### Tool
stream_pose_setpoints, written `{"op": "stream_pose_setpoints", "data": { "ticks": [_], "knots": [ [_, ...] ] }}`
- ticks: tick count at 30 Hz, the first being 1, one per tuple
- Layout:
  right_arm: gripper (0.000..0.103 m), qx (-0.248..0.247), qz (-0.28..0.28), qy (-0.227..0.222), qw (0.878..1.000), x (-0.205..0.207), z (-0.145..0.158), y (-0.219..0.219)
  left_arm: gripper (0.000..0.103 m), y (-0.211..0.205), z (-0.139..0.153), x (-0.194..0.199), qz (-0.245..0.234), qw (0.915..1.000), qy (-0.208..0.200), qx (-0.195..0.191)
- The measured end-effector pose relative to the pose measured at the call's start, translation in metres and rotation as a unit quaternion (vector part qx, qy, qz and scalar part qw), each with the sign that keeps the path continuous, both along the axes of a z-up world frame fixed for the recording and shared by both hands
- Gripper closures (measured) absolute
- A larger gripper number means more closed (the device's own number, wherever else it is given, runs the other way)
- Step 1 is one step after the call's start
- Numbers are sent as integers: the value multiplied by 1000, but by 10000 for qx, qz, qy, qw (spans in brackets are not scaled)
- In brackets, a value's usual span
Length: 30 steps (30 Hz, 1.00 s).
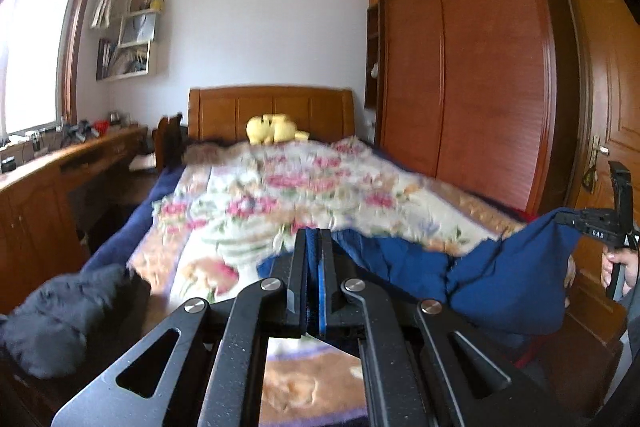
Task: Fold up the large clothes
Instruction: 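Lift the hem with both tools and fold it up toward the collar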
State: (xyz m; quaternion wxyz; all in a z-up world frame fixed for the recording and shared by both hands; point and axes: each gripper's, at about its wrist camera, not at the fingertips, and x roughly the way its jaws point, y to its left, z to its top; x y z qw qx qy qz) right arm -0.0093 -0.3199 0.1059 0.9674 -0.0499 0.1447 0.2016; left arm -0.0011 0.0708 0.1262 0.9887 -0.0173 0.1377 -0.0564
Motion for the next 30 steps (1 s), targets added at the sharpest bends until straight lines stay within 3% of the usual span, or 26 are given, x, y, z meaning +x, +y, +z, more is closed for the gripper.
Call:
{"op": "stream_pose_setpoints", "data": {
  "ticks": [9,14,19,24,30],
  "knots": [
    [95,130,-134,-648,9977,-62,38,-38,99,3,54,-24,-56,9975,-691,103],
    [95,-57,-192,-612,9979,-50,32,-36,99,8,42,4,-33,9985,-528,157],
    [94,-492,-149,-195,9985,19,9,9,99,11,-3,79,150,9994,116,288],
    [94,-665,-214,241,9973,112,-36,47,99,22,-64,163,473,9958,713,335],
    [94,-762,-255,470,9957,198,-47,85,99,13,-98,228,510,9919,1123,298]
  ]
}}
